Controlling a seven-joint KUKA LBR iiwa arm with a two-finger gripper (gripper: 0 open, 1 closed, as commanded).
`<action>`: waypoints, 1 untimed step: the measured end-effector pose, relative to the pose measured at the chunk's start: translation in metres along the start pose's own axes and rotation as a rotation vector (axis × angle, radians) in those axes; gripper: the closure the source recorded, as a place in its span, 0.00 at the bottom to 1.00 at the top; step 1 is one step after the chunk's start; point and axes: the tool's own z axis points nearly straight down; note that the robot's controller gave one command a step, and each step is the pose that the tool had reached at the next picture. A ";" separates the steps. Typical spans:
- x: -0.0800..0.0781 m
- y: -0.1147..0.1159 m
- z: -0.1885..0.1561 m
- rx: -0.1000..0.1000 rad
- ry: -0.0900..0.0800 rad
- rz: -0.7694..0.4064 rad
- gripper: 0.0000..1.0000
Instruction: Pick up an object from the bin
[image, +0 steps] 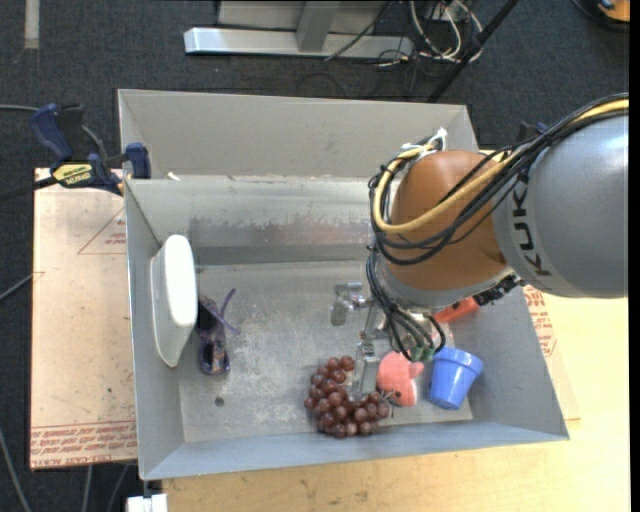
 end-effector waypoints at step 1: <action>-0.002 0.000 -0.004 -0.001 -0.008 0.002 0.00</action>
Offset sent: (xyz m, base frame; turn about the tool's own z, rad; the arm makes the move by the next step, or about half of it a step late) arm -0.0232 -0.0171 -0.1124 -0.2278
